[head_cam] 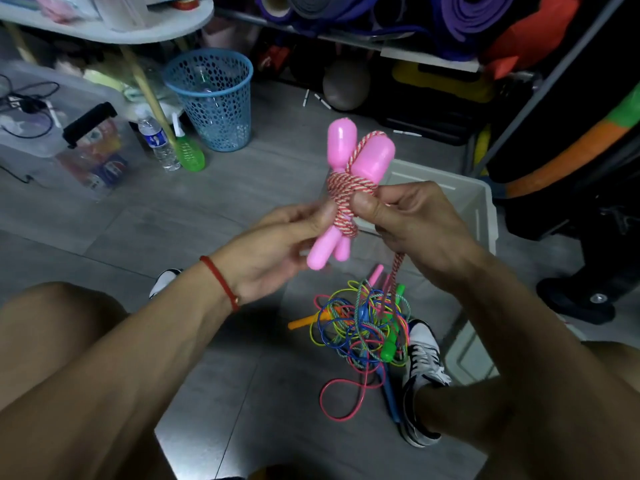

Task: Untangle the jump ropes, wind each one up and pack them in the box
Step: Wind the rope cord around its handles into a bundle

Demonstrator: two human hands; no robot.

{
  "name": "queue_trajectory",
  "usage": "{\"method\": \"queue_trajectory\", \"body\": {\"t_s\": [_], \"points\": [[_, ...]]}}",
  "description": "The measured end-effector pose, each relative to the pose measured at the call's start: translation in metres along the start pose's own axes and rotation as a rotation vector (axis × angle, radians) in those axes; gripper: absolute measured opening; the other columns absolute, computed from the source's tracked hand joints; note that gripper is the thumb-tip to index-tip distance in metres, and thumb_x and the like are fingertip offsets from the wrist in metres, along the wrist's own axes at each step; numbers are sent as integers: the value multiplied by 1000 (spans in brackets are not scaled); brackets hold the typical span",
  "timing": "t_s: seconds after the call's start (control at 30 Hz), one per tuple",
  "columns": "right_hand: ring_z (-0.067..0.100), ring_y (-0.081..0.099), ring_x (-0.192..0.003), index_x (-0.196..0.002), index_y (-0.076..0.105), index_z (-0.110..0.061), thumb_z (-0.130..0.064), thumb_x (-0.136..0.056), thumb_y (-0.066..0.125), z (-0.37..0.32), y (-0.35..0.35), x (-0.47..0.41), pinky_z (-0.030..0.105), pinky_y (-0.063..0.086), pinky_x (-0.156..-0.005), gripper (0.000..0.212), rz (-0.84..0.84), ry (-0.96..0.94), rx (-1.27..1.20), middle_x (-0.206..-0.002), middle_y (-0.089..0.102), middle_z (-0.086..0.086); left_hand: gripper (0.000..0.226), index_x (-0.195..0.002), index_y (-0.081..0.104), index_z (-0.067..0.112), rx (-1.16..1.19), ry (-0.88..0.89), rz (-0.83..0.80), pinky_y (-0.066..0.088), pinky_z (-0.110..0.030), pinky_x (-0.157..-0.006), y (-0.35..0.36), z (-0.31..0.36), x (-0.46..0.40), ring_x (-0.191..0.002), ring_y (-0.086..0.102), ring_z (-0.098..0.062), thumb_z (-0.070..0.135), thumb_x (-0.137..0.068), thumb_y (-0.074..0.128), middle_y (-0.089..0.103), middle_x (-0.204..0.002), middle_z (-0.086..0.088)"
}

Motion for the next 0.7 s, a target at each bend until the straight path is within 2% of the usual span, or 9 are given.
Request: {"method": "queue_trajectory", "body": {"t_s": [0.1, 0.17, 0.2, 0.3, 0.33, 0.4, 0.47, 0.6, 0.7], "points": [[-4, 45, -39, -104, 69, 10, -16, -101, 53, 5, 3, 1, 6, 36, -45, 31, -85, 16, -52, -46, 59, -6, 45, -124, 54, -7, 131, -37, -127, 50, -52, -98, 10, -4, 2, -115, 61, -42, 23, -91, 50, 69, -108, -24], [4, 54, -64, -101, 76, 2, -30, -97, 60, 8, 2, -2, 17, 45, -66, 36, -67, -31, 42, -70, 73, 19, 36, -113, 60, -4, 109, 4, -109, 56, -44, -92, 11, -3, 1, -101, 67, -34, 20, -87, 53, 71, -98, -17], [9, 53, -75, -99, 79, -7, -39, -93, 64, 10, 1, -4, 24, 45, -74, 36, -37, -54, 99, -85, 75, 23, 32, -109, 63, -1, 88, 9, -74, 58, -38, -85, 9, -3, 0, -91, 68, -29, 21, -87, 55, 71, -95, -16], [7, 56, -84, -95, 82, -18, -47, -86, 71, 19, 0, -9, 41, 55, -84, 32, 78, -47, 174, -94, 78, 9, 24, -104, 65, 0, 46, 26, 26, 60, -41, -77, 2, -6, -5, -75, 62, -23, 19, -90, 66, 63, -92, -15], [6, 56, -81, -93, 82, -21, -49, -86, 72, 22, 0, -9, 44, 56, -83, 31, 125, -44, 216, -90, 78, 10, 26, -105, 64, -1, 39, 27, 52, 60, -45, -79, 0, -7, -6, -73, 61, -22, 19, -89, 67, 61, -91, -15], [6, 49, -66, -89, 82, -21, -49, -87, 71, 25, 0, -8, 39, 51, -66, 30, 208, -39, 348, -67, 71, 7, 28, -107, 62, -2, -1, 33, 113, 60, -51, -83, -4, -10, -8, -73, 59, -20, 19, -88, 69, 59, -89, -12], [12, 50, -50, -85, 81, -18, -49, -90, 68, 25, 4, -6, 35, 43, -52, 34, 248, -7, 507, -50, 56, 5, 27, -111, 62, -2, -89, 64, 193, 60, -48, -81, -7, -11, -10, -75, 60, -15, 14, -89, 66, 61, -87, -7], [20, 58, -53, -84, 76, -7, -34, -97, 59, 24, 11, -4, 34, 48, -53, 35, 252, 93, 581, -56, 62, 9, 13, -106, 64, 7, -248, 138, 332, 60, -45, -72, -17, -12, -13, -78, 63, -15, 7, -93, 66, 68, -92, -8], [11, 53, -44, -81, 75, -14, -23, -97, 55, 28, 13, -2, 21, 39, -45, 27, 253, 171, 537, -44, 54, -5, 25, -100, 66, 13, -372, 154, 413, 60, -54, -73, -22, -15, -14, -76, 63, -25, 26, -80, 70, 70, -92, -19]]}}
Point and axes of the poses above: each hand's wrist, its own x-axis away from the middle knuckle, its own y-axis out of the palm, z = x × y, the point moved 5 cm from there along -x, towards the middle knuckle
